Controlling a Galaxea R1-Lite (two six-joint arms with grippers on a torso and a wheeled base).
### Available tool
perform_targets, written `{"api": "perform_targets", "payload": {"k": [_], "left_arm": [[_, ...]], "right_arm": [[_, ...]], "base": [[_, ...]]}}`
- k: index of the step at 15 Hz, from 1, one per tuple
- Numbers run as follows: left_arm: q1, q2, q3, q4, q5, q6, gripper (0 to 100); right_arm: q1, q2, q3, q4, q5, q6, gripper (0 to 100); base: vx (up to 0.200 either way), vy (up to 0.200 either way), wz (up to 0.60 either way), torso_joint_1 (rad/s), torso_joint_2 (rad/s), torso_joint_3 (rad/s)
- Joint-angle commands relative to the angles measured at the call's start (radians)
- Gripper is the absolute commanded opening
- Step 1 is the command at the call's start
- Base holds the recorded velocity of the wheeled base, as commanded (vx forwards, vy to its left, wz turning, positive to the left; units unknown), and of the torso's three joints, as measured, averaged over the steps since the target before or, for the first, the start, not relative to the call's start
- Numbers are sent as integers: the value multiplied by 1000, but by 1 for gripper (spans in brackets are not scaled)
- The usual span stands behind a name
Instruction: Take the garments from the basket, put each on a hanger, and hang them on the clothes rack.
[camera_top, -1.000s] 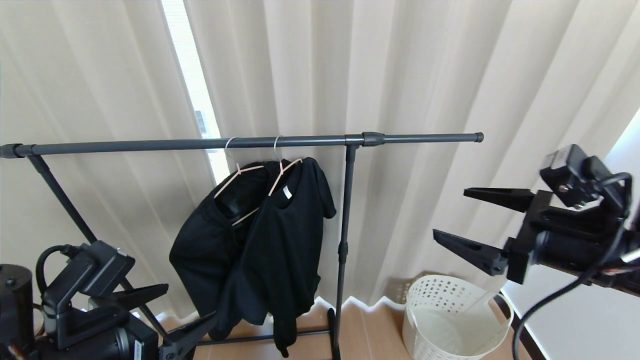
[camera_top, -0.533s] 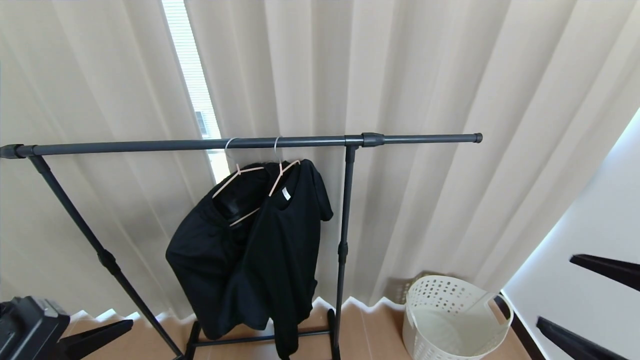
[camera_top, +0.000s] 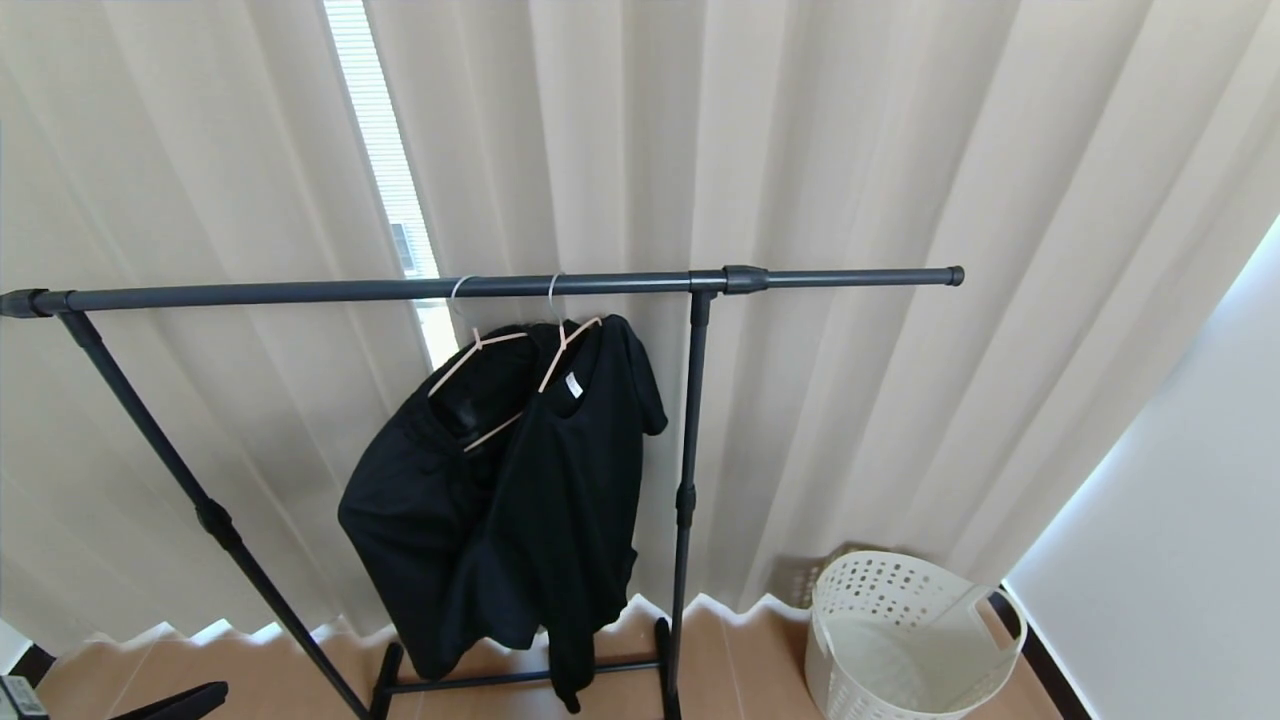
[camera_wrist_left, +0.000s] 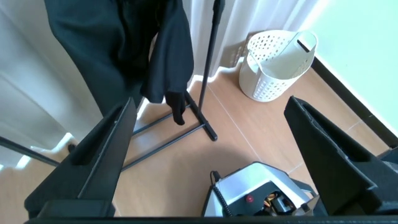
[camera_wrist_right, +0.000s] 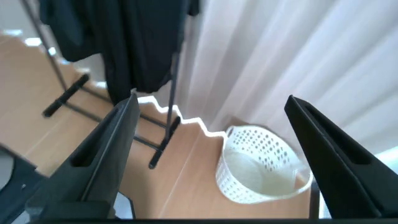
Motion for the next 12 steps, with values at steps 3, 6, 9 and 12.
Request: {"api": "perform_targets", "payload": {"k": [3,6,9,12], "left_arm": [[0,-70,1,48,-1,-1,100],[0,-77,1,55,-1,-1,100],[-2,-77,1,83,-5,-1,100],[-2,-109,1,111,-52,-1,100]], "right_arm": [[-3,-77,22,-2,-2,39,100],[-3,-58,74,-43,-4,35,100],[-2,-6,101,-54,-1,35,100],[0,51,101,-56,-5,35,100]], "base": [[0,0,0,0,0,0],[0,0,0,0,0,0],[0,0,0,0,0,0],[0,0,0,0,0,0]]}}
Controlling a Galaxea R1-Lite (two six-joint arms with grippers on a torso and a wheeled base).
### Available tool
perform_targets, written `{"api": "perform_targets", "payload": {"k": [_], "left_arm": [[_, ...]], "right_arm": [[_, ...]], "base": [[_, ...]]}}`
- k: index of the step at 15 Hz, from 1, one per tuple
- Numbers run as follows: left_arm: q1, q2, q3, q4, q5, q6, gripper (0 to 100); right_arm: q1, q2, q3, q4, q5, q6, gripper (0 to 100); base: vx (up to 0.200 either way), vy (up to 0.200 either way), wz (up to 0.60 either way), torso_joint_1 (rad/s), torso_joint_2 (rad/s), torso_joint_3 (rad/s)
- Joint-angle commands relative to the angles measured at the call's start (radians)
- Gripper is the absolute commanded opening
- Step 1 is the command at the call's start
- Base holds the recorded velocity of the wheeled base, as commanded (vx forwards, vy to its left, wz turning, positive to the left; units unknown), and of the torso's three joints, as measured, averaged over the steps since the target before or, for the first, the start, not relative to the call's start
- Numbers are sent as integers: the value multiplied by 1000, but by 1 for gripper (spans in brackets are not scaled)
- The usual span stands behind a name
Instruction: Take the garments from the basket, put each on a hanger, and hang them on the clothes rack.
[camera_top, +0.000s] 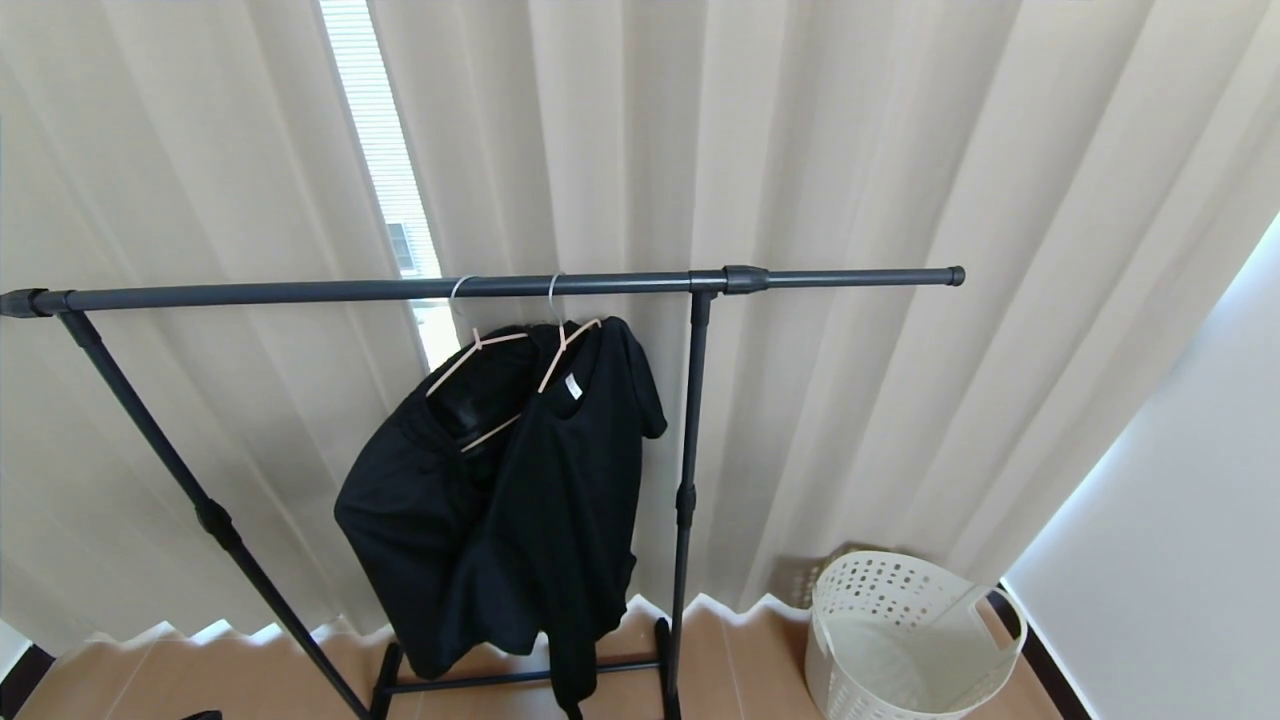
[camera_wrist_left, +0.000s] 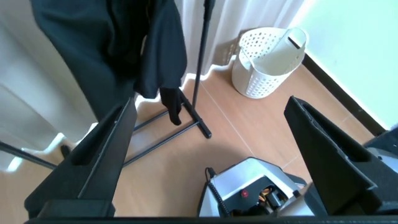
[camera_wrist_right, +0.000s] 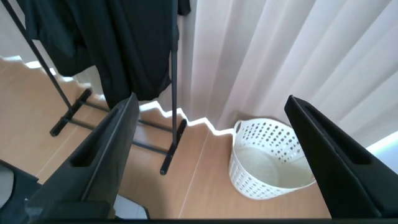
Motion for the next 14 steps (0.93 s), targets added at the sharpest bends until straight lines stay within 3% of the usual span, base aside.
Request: {"api": "perform_targets", "payload": {"k": [1,5,9,11,12,14], "left_arm": [[0,-36,0,46,-11,0,100],[4,-142,0,150,-99,-2,100],[3,-172,0,161,-100,60,100],[1,-277,0,254,-100,66,100],[6,-381,0,270,-100,66,100],[53,-419,0,276,-68,67,100]], "right_arm": [[-1,51,1,-1,-5,1,100],[-7,25,1,-1,-20,-1,100],[-7,25,1,-1,-20,-1,100],[-7,23,1,-1,-20,-1,100],[-7,22,1,-1,-20,-1,100],[-7,22,1,-1,-20,1,100]], "base": [[0,0,0,0,0,0],[0,0,0,0,0,0],[0,0,0,0,0,0],[0,0,0,0,0,0],[0,0,0,0,0,0],[0,0,0,0,0,0]]}}
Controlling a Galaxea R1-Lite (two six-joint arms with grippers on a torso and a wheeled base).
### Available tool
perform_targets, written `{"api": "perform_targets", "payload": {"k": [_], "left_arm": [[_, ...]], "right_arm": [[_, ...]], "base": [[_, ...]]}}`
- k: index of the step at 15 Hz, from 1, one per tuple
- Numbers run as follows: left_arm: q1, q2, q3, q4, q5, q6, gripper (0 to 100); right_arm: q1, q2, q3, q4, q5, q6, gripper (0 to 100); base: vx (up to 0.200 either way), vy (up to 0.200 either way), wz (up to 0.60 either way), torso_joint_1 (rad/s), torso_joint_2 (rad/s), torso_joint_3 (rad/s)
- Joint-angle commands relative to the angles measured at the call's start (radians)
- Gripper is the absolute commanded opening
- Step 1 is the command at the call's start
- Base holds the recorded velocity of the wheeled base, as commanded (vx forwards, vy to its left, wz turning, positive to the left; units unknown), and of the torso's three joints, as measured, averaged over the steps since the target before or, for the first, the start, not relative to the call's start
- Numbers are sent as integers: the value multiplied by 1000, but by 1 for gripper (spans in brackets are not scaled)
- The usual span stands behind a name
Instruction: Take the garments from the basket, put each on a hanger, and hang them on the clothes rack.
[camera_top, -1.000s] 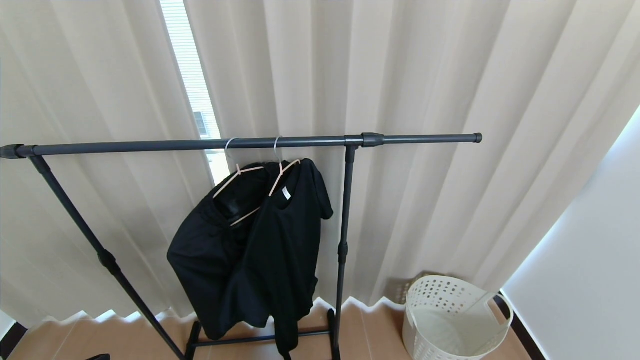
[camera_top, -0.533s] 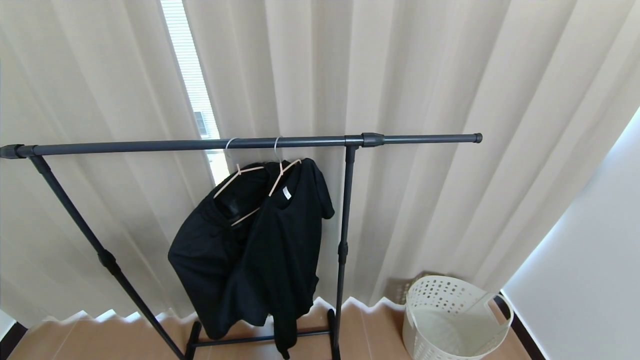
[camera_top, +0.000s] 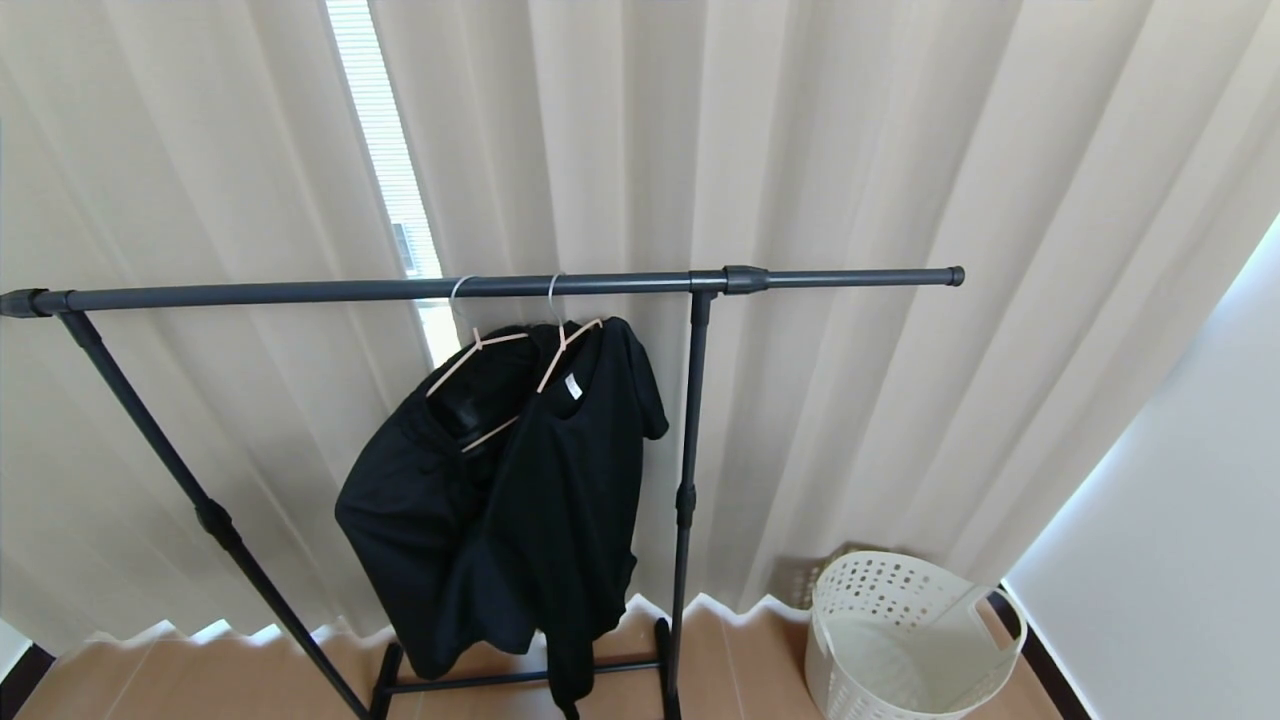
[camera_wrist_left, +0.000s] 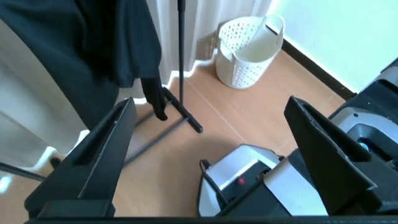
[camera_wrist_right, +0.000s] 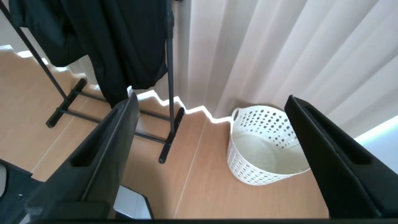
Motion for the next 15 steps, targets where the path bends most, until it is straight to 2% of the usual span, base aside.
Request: {"api": "perform_targets", "payload": {"k": [1,2,3,6,9,14,15], "left_arm": [[131,-99,0,15,47,15,100],[131,-99,0,15,47,15,100],[240,-118,0,15,47,16,100],[330,-236,0,15,47,18,100],[367,-353,0,15,47,23,100],[367,-354,0,15,48,21,100],[367,-354,0,15,48,23,100]], "right_arm": [[0,-1,0,0,0,0,100],[0,-1,0,0,0,0,100],[-4,-8,0,0,0,0,100],[-49,-28,0,0,0,-1,100],[-90,-50,0,0,0,0,100],[-156,-85,0,0,0,0,100],[-194,-114,0,-1,-1,0,100]], "base": [[0,0,0,0,0,0],[0,0,0,0,0,0],[0,0,0,0,0,0],[0,0,0,0,0,0],[0,0,0,0,0,0],[0,0,0,0,0,0],[0,0,0,0,0,0]]}}
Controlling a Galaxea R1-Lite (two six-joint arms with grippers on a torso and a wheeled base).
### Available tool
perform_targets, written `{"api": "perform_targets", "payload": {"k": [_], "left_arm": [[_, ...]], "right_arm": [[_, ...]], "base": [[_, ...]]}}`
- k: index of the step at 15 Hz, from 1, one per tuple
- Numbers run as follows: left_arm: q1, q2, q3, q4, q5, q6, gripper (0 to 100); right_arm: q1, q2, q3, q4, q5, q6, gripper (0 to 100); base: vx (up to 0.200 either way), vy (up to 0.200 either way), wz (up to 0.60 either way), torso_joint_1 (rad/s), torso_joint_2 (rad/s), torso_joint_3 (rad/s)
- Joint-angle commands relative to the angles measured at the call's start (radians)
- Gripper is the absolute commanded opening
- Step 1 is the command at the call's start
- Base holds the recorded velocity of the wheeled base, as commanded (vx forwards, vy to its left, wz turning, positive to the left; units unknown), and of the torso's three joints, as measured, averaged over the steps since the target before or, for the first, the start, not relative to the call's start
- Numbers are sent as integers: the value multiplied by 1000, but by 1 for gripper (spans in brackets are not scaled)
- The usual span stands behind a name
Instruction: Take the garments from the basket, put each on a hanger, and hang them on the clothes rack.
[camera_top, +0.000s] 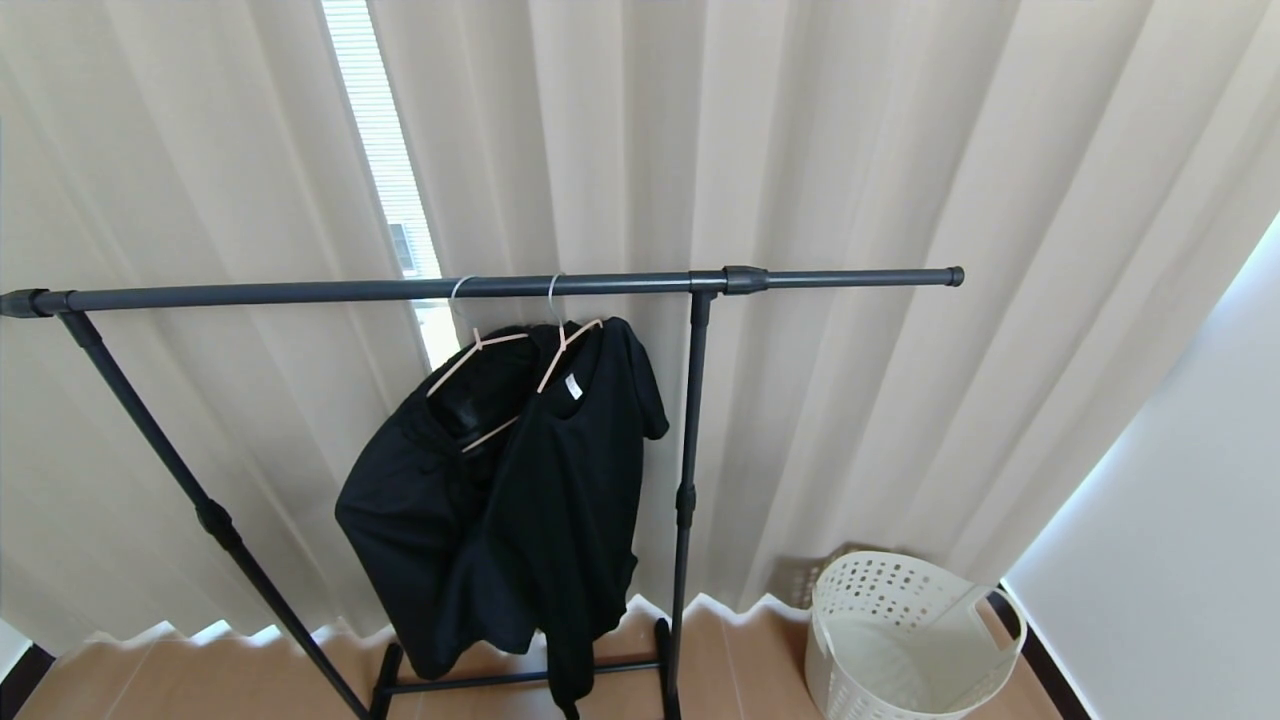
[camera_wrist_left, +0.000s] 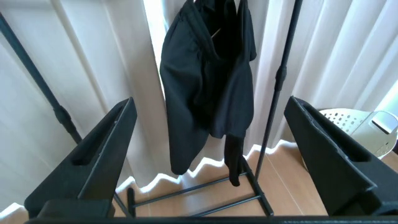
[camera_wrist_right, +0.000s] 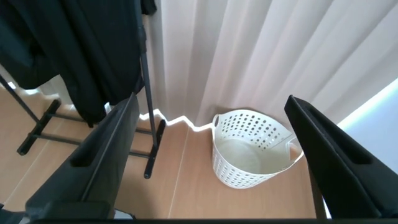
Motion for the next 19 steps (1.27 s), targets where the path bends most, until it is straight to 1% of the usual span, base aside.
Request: {"api": "perform_targets", "payload": {"k": [1,2,5,6,7,19], "left_arm": [[0,-5,0,-1,-1,0,100],[0,-5,0,-1,-1,-1,100],[0,-5,0,-5,2,-18,100],[0,-5,0,-7,0,-38,100],[0,-5,0,-7,2,-50,100],[0,-5,0,-7,2,-50,100]], "right_arm": [[-58,-68,1,-1,-1,0,100],[-69,-93,1,-1,-1,3,100],[-68,-93,1,-1,10,17,100],[-69,-93,1,-1,16,48,100],[-68,-93,0,-1,33,62,100],[-68,-93,1,-1,33,66,100]], "base": [[0,0,0,0,0,0],[0,0,0,0,0,0],[0,0,0,0,0,0],[0,0,0,0,0,0],[0,0,0,0,0,0],[0,0,0,0,0,0]]}}
